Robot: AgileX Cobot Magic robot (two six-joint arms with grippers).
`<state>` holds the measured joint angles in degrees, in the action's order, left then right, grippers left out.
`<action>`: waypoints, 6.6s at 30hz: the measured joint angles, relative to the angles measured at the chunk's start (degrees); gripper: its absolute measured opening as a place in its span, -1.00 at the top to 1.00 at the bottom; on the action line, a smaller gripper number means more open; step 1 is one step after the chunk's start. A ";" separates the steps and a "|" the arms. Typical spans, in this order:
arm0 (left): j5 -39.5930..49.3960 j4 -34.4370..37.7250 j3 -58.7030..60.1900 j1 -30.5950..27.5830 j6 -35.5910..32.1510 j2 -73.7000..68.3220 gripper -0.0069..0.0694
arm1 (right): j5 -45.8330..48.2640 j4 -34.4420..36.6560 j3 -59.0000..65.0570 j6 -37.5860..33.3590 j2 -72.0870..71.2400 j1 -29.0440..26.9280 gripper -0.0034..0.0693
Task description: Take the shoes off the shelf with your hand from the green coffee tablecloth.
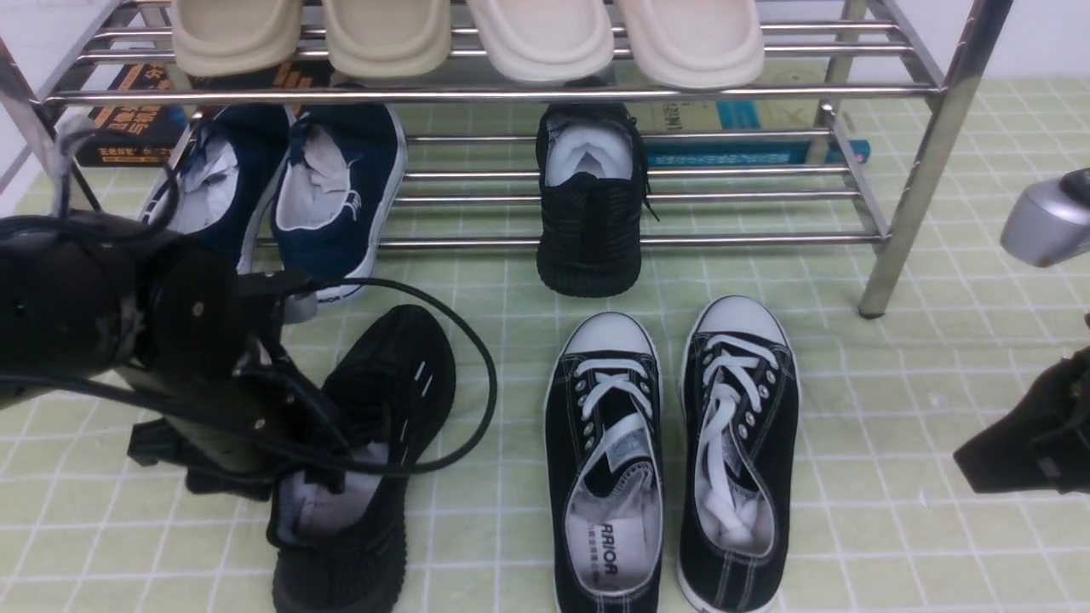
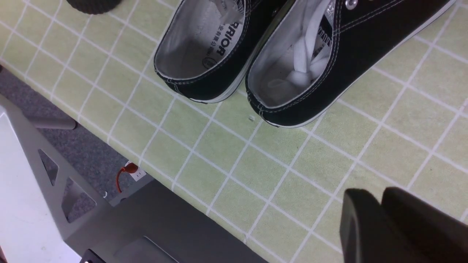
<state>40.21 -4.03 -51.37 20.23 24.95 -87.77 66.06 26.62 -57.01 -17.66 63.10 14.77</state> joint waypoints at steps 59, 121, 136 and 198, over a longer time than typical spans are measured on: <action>30.01 -15.82 -13.70 -7.07 0.71 16.73 0.78 | 5.35 -24.56 -39.80 27.35 35.22 27.65 0.84; 30.50 0.85 -13.70 -23.91 -12.98 16.73 0.77 | 6.45 -38.54 -73.53 35.37 56.91 38.90 0.86; 30.50 0.43 -13.70 -23.91 -12.98 16.73 0.72 | 6.45 -35.10 -53.89 45.32 45.50 44.77 0.86; 30.50 0.18 -13.70 -23.91 -13.02 16.73 0.59 | 6.05 -49.96 -64.46 33.70 29.43 51.56 0.42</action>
<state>70.71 -3.86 -65.07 -3.68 11.93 -71.04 72.12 -23.34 -121.46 16.03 92.54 66.32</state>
